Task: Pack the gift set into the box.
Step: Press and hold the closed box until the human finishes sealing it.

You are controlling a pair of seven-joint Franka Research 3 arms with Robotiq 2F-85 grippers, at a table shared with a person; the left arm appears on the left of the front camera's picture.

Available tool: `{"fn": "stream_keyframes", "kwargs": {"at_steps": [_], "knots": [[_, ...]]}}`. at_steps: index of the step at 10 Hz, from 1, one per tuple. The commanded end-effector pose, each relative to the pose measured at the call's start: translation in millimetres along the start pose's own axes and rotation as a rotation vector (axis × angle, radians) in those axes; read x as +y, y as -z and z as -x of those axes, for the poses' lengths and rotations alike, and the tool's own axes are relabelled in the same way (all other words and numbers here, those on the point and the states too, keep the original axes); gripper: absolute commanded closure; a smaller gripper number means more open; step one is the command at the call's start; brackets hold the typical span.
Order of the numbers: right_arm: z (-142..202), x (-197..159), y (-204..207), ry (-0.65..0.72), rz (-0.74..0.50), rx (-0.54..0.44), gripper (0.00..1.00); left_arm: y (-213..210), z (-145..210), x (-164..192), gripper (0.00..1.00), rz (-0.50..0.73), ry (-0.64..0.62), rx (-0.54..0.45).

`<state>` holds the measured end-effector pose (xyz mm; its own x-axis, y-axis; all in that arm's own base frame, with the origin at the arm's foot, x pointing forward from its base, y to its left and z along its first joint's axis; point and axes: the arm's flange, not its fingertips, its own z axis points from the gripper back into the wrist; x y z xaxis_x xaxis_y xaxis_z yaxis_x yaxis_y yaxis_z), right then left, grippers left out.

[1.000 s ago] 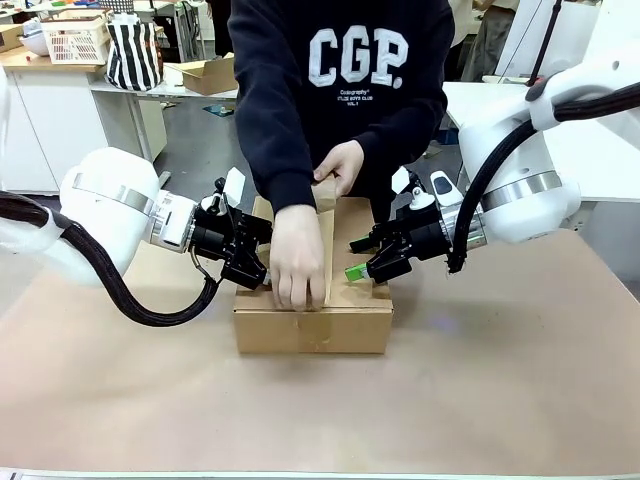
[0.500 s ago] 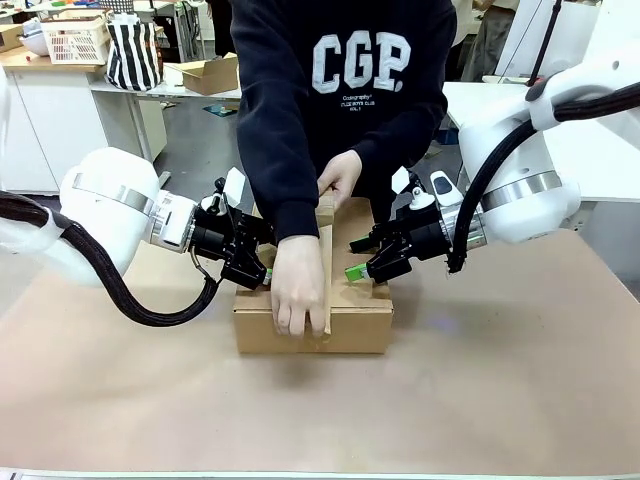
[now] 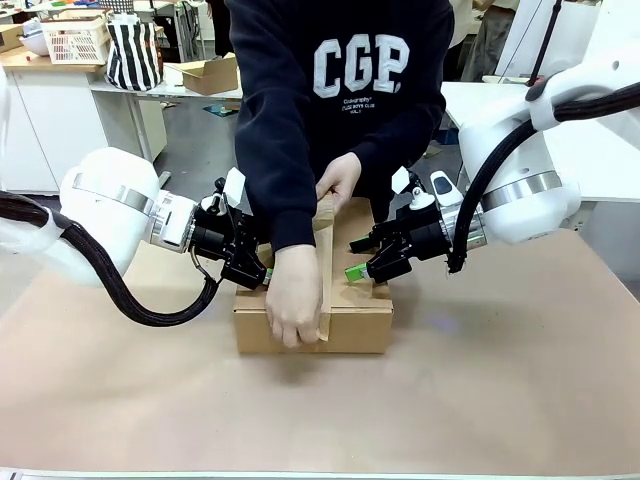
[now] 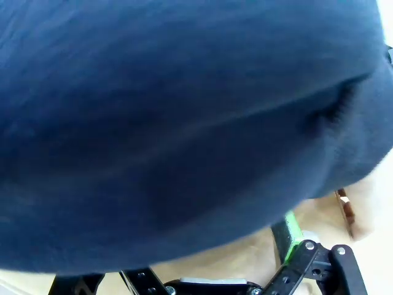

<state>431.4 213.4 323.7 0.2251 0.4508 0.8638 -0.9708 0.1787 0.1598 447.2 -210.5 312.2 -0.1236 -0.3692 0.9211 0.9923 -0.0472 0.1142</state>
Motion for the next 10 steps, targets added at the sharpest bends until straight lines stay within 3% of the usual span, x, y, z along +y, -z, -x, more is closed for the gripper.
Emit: {"fn": "stream_keyframes", "kwargs": {"at_steps": [1, 10], "knots": [[3.6, 0.5, 1.0, 0.006, 0.000, 0.005, 0.00, 0.6, 2.5, -0.8, 0.00, 0.002, -0.004, 0.001], [3.6, 0.5, 1.0, 0.006, 0.000, 0.005, 0.00, 0.6, 2.5, -0.8, 0.00, 0.002, -0.004, 0.001]]}}
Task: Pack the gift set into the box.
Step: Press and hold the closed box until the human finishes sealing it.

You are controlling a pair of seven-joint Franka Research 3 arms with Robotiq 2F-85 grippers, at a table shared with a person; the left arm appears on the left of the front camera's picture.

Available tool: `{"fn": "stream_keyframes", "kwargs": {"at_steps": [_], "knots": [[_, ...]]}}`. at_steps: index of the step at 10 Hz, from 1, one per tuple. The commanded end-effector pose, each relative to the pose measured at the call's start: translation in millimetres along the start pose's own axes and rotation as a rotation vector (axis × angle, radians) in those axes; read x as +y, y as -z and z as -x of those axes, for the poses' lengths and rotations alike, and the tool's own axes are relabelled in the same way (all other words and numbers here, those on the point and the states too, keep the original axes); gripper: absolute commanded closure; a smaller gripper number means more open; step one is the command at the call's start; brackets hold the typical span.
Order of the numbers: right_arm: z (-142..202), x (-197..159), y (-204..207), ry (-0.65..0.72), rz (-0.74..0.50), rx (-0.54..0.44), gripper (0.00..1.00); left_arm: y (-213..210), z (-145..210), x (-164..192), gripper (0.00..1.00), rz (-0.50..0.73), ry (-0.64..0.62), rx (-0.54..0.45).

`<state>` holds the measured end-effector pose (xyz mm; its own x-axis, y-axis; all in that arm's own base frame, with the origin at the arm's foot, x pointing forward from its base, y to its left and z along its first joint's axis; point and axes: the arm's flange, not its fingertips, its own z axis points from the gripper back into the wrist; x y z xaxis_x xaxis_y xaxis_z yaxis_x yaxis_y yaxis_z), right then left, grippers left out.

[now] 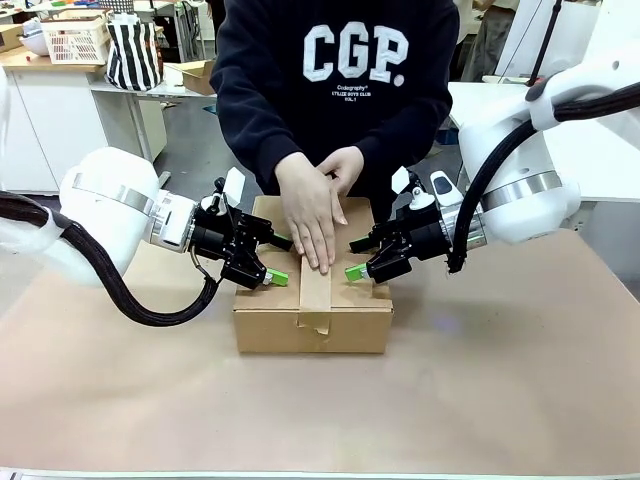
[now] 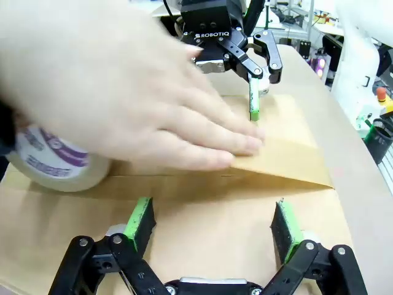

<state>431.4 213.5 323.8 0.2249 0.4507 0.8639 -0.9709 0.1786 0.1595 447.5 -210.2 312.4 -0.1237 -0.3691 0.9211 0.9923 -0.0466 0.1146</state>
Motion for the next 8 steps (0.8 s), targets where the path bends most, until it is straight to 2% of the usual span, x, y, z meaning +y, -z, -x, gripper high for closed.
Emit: {"fn": "stream_keyframes", "kwargs": {"at_steps": [1, 8], "knots": [[3.7, 0.5, 1.1, 0.006, 0.000, 0.005, 0.00, 0.9, 2.5, -1.1, 0.00, 0.003, -0.004, 0.001], [3.7, 0.5, 1.1, 0.006, 0.000, 0.005, 0.00, 0.9, 2.5, -1.1, 0.00, 0.003, -0.004, 0.001]]}}
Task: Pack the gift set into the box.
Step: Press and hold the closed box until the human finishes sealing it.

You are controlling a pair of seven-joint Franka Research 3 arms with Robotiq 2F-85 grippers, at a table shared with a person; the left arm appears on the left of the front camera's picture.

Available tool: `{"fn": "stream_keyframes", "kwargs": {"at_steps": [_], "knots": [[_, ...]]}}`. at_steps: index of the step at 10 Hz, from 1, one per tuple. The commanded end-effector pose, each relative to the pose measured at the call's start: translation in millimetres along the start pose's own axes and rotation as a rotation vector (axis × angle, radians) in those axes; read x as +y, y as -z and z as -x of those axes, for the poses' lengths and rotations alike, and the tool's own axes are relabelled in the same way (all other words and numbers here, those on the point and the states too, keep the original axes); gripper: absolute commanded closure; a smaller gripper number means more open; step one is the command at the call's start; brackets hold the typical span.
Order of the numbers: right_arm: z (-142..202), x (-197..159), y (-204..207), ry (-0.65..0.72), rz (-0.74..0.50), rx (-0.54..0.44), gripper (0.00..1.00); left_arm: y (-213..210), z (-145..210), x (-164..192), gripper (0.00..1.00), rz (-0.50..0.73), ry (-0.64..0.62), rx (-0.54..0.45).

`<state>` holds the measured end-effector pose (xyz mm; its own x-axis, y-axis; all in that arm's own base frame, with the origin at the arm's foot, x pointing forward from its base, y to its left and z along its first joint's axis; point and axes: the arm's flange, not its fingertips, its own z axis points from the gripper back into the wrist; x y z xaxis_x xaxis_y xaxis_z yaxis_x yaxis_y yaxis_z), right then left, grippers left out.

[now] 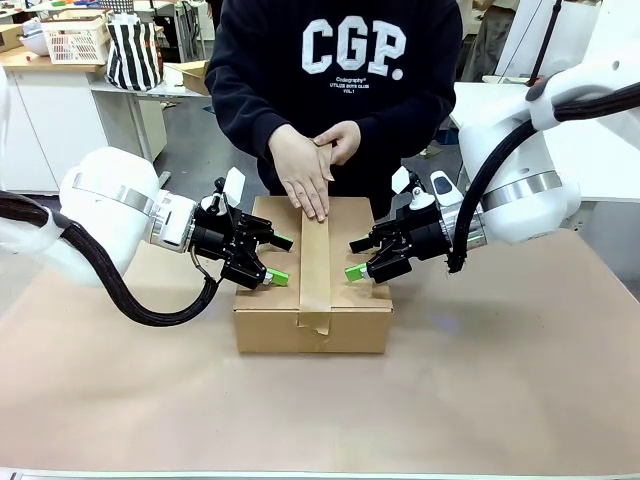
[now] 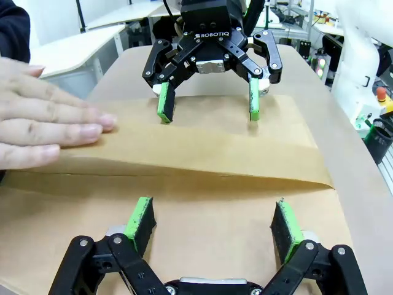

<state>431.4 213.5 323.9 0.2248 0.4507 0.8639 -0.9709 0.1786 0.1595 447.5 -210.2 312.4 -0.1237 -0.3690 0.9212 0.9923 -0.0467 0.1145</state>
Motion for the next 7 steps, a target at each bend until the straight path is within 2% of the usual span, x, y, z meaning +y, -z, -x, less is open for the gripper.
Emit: {"fn": "stream_keyframes", "kwargs": {"at_steps": [1, 7], "knots": [[3.8, 0.5, 1.1, 0.006, 0.000, 0.005, 0.00, 0.8, 2.5, -1.1, 0.00, 0.003, -0.004, 0.002], [3.8, 0.5, 1.1, 0.006, 0.000, 0.005, 0.00, 0.8, 2.5, -1.1, 0.00, 0.003, -0.004, 0.002]]}}
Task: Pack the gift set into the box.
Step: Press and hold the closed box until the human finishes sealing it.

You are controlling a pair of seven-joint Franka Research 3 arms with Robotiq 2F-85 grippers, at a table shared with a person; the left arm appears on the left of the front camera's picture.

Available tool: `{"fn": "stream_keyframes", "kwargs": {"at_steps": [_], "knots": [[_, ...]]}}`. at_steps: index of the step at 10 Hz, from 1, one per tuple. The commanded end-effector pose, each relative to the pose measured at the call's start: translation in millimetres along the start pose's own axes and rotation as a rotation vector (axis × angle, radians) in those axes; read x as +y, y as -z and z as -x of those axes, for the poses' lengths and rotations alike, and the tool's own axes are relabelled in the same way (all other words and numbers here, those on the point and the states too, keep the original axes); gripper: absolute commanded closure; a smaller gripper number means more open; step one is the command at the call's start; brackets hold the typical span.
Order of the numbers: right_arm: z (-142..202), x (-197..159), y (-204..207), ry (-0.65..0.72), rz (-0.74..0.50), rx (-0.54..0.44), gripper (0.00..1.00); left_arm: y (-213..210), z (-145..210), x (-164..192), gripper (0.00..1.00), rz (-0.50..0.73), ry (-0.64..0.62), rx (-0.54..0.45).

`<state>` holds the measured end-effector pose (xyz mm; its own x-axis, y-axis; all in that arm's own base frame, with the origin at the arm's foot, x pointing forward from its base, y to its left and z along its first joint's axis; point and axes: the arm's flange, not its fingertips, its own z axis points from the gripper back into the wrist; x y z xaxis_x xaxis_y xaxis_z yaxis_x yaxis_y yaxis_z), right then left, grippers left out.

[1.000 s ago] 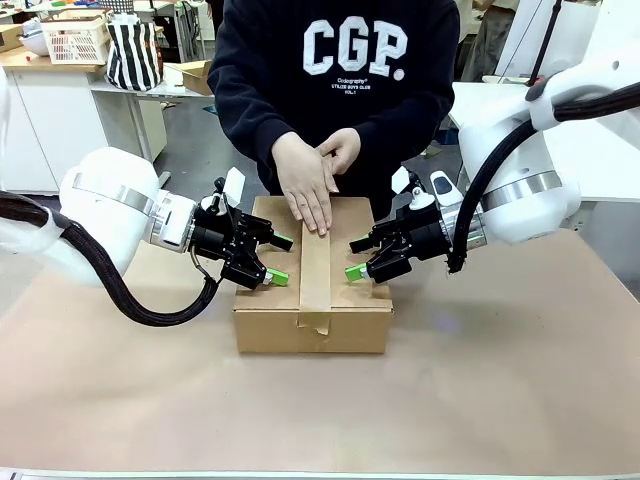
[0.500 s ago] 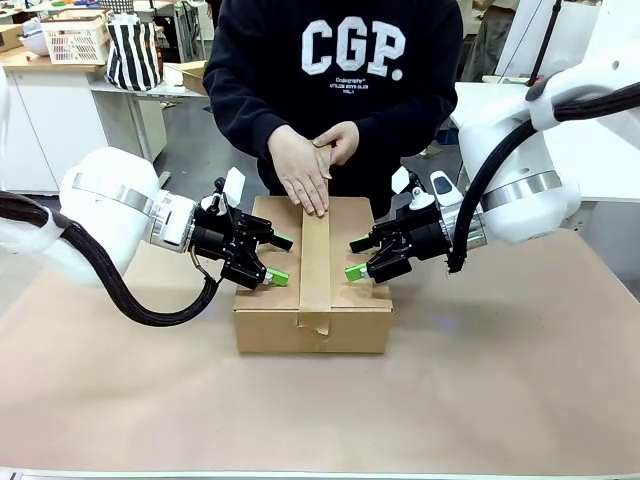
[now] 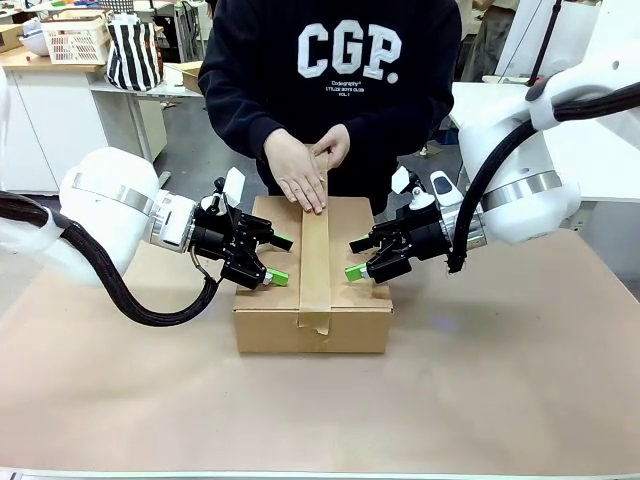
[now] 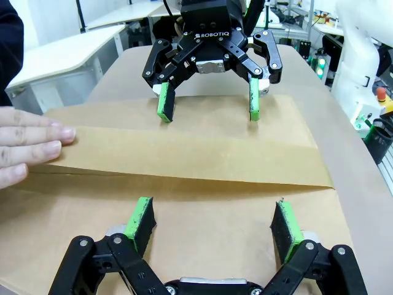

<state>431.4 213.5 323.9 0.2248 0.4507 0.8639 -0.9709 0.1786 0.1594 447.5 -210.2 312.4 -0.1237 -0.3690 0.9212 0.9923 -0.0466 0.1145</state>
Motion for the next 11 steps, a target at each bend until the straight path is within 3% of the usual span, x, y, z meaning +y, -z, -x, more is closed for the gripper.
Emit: {"fn": "stream_keyframes", "kwargs": {"at_steps": [1, 11], "knots": [[3.8, 0.5, 1.1, 0.006, 0.000, 0.005, 0.00, 0.9, 2.5, -1.1, 0.00, 0.003, -0.004, 0.002], [3.8, 0.5, 1.1, 0.006, 0.000, 0.005, 0.00, 0.9, 2.5, -1.1, 0.00, 0.003, -0.004, 0.002]]}}
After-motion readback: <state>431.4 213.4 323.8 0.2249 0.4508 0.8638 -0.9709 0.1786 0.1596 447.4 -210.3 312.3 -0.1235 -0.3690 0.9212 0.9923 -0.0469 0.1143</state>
